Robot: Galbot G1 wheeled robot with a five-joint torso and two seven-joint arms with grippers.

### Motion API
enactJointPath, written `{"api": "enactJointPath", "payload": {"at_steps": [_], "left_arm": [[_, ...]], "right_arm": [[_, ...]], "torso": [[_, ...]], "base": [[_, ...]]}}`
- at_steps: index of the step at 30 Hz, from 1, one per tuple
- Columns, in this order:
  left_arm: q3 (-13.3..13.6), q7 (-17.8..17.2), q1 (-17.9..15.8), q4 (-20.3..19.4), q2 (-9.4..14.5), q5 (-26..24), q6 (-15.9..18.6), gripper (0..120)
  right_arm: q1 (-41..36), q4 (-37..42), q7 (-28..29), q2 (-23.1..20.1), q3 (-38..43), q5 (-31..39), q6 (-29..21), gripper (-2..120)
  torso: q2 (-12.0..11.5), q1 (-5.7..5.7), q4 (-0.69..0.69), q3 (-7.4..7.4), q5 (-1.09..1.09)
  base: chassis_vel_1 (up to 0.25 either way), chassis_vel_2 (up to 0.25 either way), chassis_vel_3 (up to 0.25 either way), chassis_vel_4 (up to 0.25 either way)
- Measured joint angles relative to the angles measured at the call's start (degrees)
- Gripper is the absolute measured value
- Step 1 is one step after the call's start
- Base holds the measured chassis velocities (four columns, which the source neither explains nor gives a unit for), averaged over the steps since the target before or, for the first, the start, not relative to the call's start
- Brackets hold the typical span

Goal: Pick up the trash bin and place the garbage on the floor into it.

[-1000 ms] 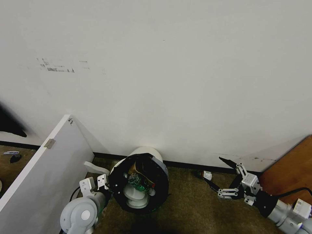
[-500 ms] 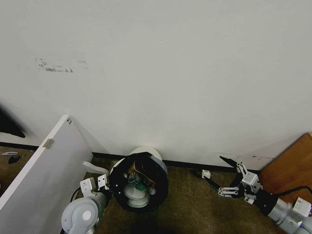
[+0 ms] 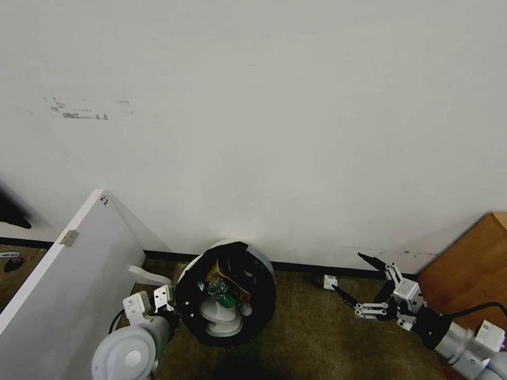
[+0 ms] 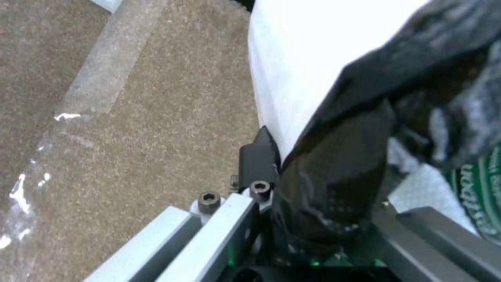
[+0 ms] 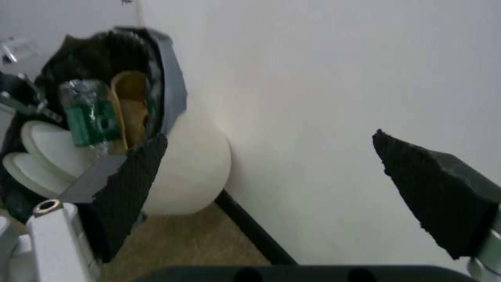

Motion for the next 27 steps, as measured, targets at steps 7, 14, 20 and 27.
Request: {"api": "enactJointPath", "payload": {"at_steps": [7, 14, 20, 27], "left_arm": [[-1.1, -3.1, 0.5, -3.3, 1.4, -6.5, 0.0, 0], [-2.0, -5.3, 0.9, -5.9, 2.8, -11.8, 0.1, 0], [-3.0, -7.5, 1.7, -7.5, 3.7, -16.5, 0.1, 0], [-3.9, -12.3, 2.5, -9.6, 4.6, -23.8, 0.1, 0]], "right_arm": [[-0.3, 0.0, 0.0, 0.1, 0.0, -0.3, 0.0, 100], [-0.8, 0.2, -0.5, 0.6, 0.0, -0.8, 0.0, 100], [-0.9, 0.2, -0.6, 1.2, -0.1, -1.4, 0.0, 100], [-1.2, 0.3, -0.6, 1.7, -0.1, -2.0, -0.1, 100]], "torso": [[0.0, 0.0, 0.03, 0.0, 0.01], [0.0, 0.0, 0.04, 0.0, 0.01], [0.0, 0.0, 0.03, 0.0, 0.01], [0.0, 0.0, 0.03, 0.0, 0.02]], "base": [[0.0, 0.0, 0.0, 0.0], [0.0, 0.0, 0.0, 0.0], [0.0, 0.0, 0.0, 0.0], [0.0, 0.0, 0.0, 0.0]]}}
